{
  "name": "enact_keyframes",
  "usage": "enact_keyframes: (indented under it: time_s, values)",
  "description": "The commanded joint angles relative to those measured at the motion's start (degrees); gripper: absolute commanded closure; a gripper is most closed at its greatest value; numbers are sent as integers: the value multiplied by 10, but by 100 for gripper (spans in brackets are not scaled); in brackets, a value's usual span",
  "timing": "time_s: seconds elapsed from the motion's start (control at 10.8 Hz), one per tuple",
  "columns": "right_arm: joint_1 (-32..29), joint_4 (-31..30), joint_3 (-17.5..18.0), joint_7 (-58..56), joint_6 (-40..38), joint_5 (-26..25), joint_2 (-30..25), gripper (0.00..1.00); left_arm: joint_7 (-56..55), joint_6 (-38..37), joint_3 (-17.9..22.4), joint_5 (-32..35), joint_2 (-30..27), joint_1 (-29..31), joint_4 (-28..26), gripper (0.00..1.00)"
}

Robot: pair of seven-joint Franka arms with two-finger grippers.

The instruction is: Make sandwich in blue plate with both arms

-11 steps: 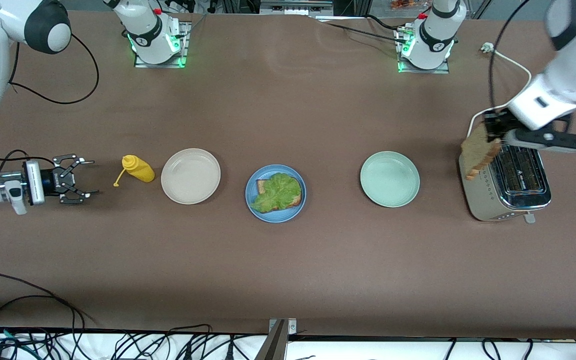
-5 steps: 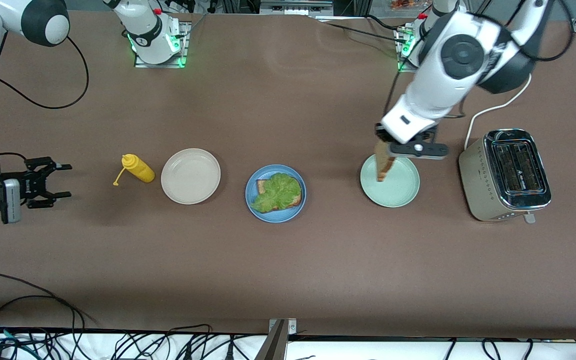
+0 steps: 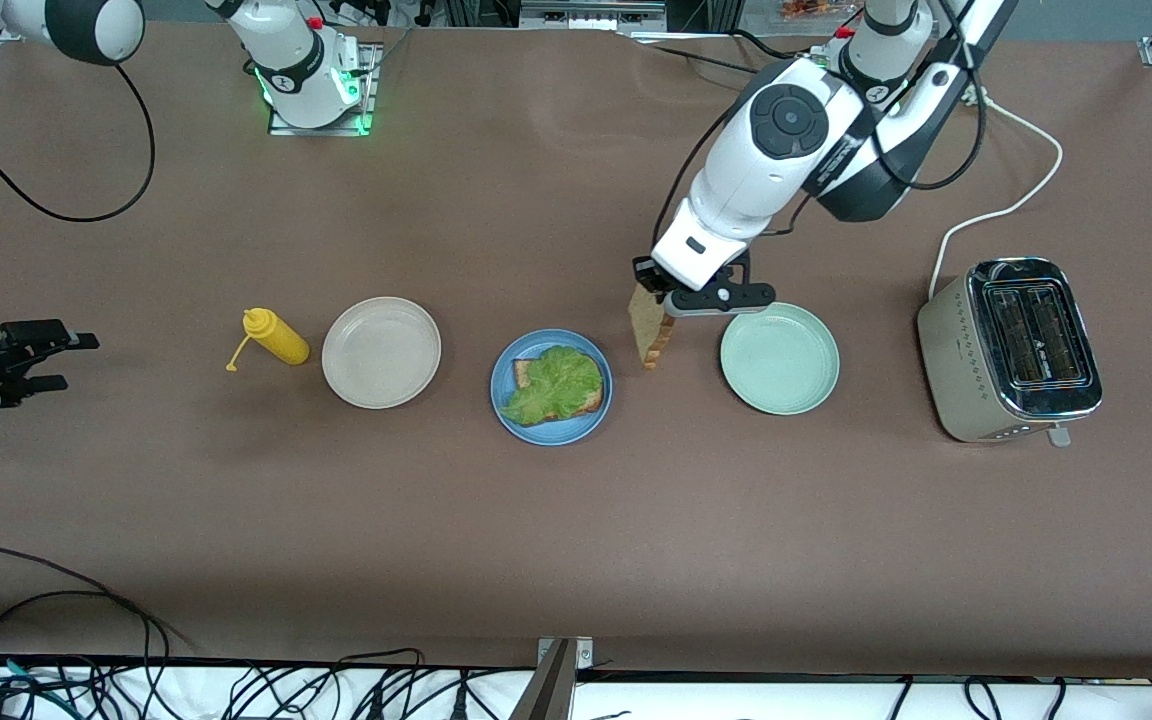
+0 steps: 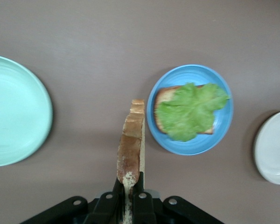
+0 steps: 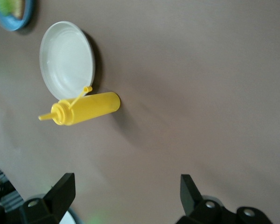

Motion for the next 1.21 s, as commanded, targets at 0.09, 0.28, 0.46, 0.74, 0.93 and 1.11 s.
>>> enact_keyframes:
  time_s: [0.09, 0.28, 0.46, 0.74, 0.93, 1.11]
  values:
    - [59, -4, -6, 180, -13, -102, -58, 0, -49, 121, -32, -7, 83, 5, 32, 100]
    - [72, -4, -4, 348, -32, -118, -77, 0, -47, 179, -45, -9, 133, 4, 48, 100]
    - [73, -4, 2, 472, -37, -125, -88, 0, -39, 182, -65, -23, 191, 3, 93, 100]
    - [113, -7, 0, 498, -34, -159, -96, 0, 51, 182, -87, -24, 232, 4, 126, 100]
    - [122, -89, 10, 499, 2, -175, -165, 0, 123, 182, -86, -91, 242, 8, 127, 100]
    - [118, -245, 52, 542, 106, -198, -272, 0, 176, 182, -81, -166, 243, 12, 127, 100]
